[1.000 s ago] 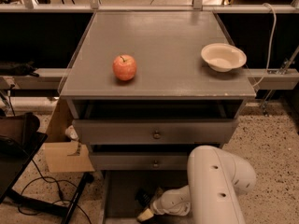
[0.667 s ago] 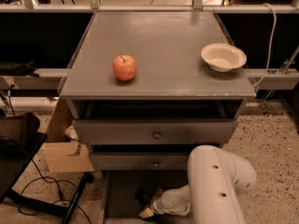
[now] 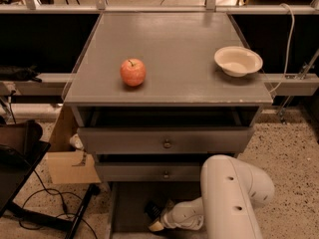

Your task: Pick rxbar blueberry from bottom drawer and place on counter

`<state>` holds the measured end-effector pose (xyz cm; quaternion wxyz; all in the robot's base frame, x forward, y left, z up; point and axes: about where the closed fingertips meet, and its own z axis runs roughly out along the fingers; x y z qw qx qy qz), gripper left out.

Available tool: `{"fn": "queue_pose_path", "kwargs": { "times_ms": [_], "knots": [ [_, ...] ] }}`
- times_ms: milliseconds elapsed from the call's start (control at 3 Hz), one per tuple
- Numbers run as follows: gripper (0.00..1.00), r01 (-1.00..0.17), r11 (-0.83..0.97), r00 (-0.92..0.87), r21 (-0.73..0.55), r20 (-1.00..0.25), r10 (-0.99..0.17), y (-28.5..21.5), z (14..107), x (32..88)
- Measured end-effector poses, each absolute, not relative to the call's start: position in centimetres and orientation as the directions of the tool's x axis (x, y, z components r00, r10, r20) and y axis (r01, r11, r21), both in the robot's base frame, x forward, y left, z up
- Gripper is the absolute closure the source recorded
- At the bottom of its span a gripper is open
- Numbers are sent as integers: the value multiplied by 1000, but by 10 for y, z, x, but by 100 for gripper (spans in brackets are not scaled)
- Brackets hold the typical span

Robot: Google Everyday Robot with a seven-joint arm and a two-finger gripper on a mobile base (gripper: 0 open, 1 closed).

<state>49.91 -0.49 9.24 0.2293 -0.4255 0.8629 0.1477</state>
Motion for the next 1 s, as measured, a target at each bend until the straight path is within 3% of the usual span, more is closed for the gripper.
{"fn": "queue_pose_path", "kwargs": {
  "times_ms": [333, 667, 1000],
  "knots": [
    [93, -802, 594, -533, 60, -521, -667, -5, 93, 499],
    [100, -802, 594, -533, 60, -521, -667, -5, 101, 499],
    [100, -802, 594, -533, 60, -521, -667, -5, 110, 499]
  ]
}}
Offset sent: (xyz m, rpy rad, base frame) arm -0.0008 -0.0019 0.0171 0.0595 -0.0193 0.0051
